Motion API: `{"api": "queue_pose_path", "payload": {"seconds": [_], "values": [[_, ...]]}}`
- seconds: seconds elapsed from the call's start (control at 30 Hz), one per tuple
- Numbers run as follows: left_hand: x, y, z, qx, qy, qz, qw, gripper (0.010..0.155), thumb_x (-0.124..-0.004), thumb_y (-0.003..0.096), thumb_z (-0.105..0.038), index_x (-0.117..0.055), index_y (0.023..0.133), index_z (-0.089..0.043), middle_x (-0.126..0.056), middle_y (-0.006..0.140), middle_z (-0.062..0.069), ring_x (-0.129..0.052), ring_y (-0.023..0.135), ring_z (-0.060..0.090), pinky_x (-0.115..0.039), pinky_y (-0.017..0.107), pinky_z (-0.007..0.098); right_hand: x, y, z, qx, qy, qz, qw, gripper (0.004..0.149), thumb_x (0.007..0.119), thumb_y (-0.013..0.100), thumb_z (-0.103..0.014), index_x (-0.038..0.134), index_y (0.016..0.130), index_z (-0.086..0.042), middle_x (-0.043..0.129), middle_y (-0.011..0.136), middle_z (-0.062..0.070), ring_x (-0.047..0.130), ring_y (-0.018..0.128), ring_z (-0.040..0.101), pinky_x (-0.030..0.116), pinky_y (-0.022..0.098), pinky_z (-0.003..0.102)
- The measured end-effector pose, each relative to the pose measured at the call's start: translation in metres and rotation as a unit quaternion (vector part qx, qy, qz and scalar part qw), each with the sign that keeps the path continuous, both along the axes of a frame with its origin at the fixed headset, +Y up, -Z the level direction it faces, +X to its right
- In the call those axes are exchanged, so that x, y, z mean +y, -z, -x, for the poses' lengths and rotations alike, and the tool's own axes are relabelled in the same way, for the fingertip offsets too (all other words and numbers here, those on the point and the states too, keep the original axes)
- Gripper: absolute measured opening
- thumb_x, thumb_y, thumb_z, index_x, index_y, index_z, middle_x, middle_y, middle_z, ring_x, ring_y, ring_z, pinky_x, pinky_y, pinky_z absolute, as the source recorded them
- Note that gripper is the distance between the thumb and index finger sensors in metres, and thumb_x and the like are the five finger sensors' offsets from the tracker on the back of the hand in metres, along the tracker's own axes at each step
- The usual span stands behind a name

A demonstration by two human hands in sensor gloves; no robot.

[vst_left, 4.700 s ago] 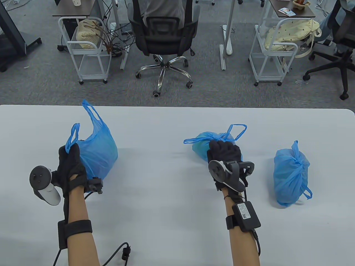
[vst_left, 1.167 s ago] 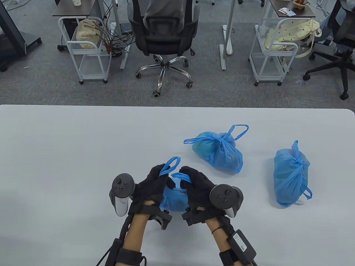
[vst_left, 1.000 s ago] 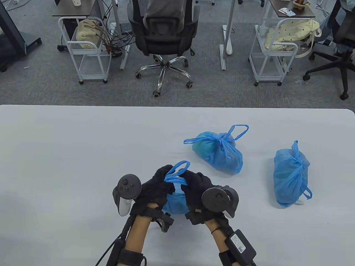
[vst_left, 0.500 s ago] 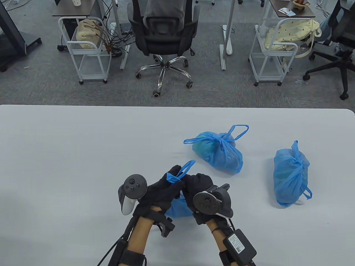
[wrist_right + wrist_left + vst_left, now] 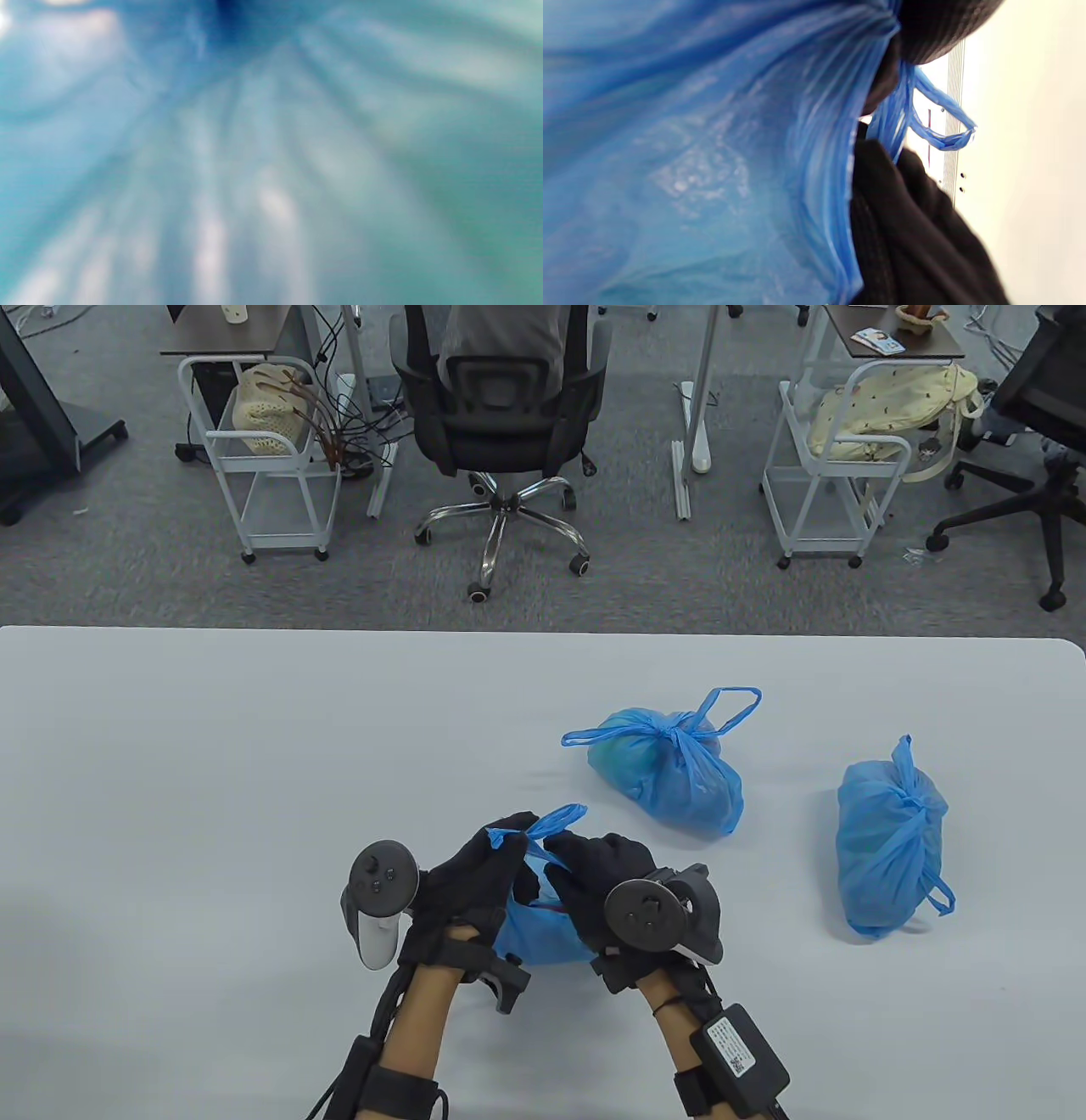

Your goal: Tie knot on plastic bag top

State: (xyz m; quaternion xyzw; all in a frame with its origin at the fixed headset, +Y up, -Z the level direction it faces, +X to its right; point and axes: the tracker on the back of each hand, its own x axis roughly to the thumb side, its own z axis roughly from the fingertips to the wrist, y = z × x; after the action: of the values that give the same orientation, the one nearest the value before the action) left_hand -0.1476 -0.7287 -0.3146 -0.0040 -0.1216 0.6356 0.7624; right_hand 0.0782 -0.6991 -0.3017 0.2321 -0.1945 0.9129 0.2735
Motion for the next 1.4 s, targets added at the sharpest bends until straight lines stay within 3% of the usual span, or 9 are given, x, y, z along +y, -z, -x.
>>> {"api": "queue_pose_path", "payload": {"seconds": [0.1,0.23,0.37,0.57,0.67,0.8,0.93,1.07,1.4], "values": [[-0.002,0.001,0.001,-0.016,-0.015,0.004,1.0,0.046,-0.063,0.058,-0.053,-0.078,0.097,-0.035,-0.104,0.045,-0.018,-0.107,0.055,0.018,-0.073,0.066,0.058,0.0,0.0,-0.003,0.003,0.02,-0.013,1.0,0.04,0.08,0.05,-0.037,0.084,0.083,-0.014,0.1,0.058,0.006,0.103,0.051,0.033,0.077,0.045,0.062],[-0.004,0.002,-0.01,-0.097,-0.022,0.029,0.995,0.056,-0.07,0.0564,-0.058,-0.065,0.107,-0.035,-0.1,0.059,-0.014,-0.102,0.066,0.022,-0.067,0.069,0.063,0.003,-0.006,0.003,0.006,-0.002,-0.061,0.998,0.037,0.08,0.049,-0.035,0.088,0.08,-0.014,0.101,0.054,0.006,0.104,0.048,0.032,0.079,0.044,0.061],[0.0,0.0,-0.011,-0.059,0.022,0.005,0.998,0.048,-0.068,0.0573,-0.056,-0.072,0.102,-0.039,-0.1,0.053,-0.016,-0.104,0.063,0.019,-0.07,0.069,0.06,0.006,-0.008,0.008,0.006,-0.028,-0.075,0.997,0.037,0.08,0.049,-0.034,0.088,0.079,-0.015,0.102,0.054,0.005,0.105,0.047,0.031,0.08,0.044,0.06],[0.001,-0.001,-0.01,-0.047,0.007,-0.004,0.999,0.045,-0.064,0.0584,-0.054,-0.078,0.097,-0.037,-0.102,0.047,-0.017,-0.105,0.059,0.018,-0.071,0.068,0.059,0.003,0.0,-0.002,0.024,0.004,-0.01,1.0,0.044,0.08,0.048,-0.041,0.084,0.085,-0.016,0.1,0.064,0.006,0.103,0.058,0.035,0.078,0.048,0.061],[0.001,0.0,-0.009,-0.05,-0.014,0.0,0.999,0.044,-0.064,0.0583,-0.054,-0.078,0.097,-0.037,-0.102,0.049,-0.018,-0.105,0.06,0.018,-0.071,0.068,0.059,0.001,0.008,-0.02,0.039,0.1,0.066,0.992,0.062,0.079,0.048,-0.053,0.073,0.097,-0.015,0.089,0.084,0.012,0.091,0.077,0.042,0.07,0.055,0.066],[-0.001,0.001,-0.01,-0.066,-0.02,0.007,0.998,0.045,-0.064,0.0582,-0.054,-0.079,0.097,-0.037,-0.103,0.05,-0.017,-0.105,0.061,0.019,-0.07,0.068,0.06,0.001,0.011,-0.035,0.049,0.29,0.097,0.951,0.07,0.081,0.048,-0.053,0.065,0.102,-0.011,0.083,0.089,0.016,0.084,0.081,0.046,0.064,0.056,0.069],[0.0,0.0,-0.014,-0.078,-0.011,0.007,0.997,0.045,-0.064,0.0582,-0.054,-0.079,0.097,-0.037,-0.103,0.051,-0.017,-0.105,0.061,0.019,-0.07,0.068,0.06,0.006,0.007,-0.034,0.037,0.313,0.062,0.947,0.063,0.084,0.048,-0.049,0.07,0.098,-0.014,0.088,0.083,0.012,0.09,0.075,0.042,0.068,0.054,0.067],[-0.001,0.0,-0.014,-0.074,-0.015,0.014,0.997,0.045,-0.064,0.0584,-0.054,-0.078,0.097,-0.037,-0.104,0.052,-0.017,-0.105,0.062,0.02,-0.07,0.068,0.06,0.011,0.001,-0.03,-0.005,0.311,0.016,0.95,0.038,0.085,0.048,-0.034,0.086,0.082,-0.016,0.099,0.063,0.007,0.101,0.06,0.035,0.075,0.048,0.063],[-0.008,0.001,-0.007,-0.057,-0.093,0.049,0.993,0.045,-0.061,0.0595,-0.055,-0.076,0.099,-0.038,-0.105,0.078,-0.012,-0.106,0.062,0.016,-0.071,0.069,0.056,0.014,-0.003,-0.026,-0.009,0.286,-0.019,0.958,0.036,0.083,0.049,-0.037,0.089,0.076,-0.014,0.1,0.05,0.004,0.103,0.047,0.03,0.079,0.044,0.06]]}}
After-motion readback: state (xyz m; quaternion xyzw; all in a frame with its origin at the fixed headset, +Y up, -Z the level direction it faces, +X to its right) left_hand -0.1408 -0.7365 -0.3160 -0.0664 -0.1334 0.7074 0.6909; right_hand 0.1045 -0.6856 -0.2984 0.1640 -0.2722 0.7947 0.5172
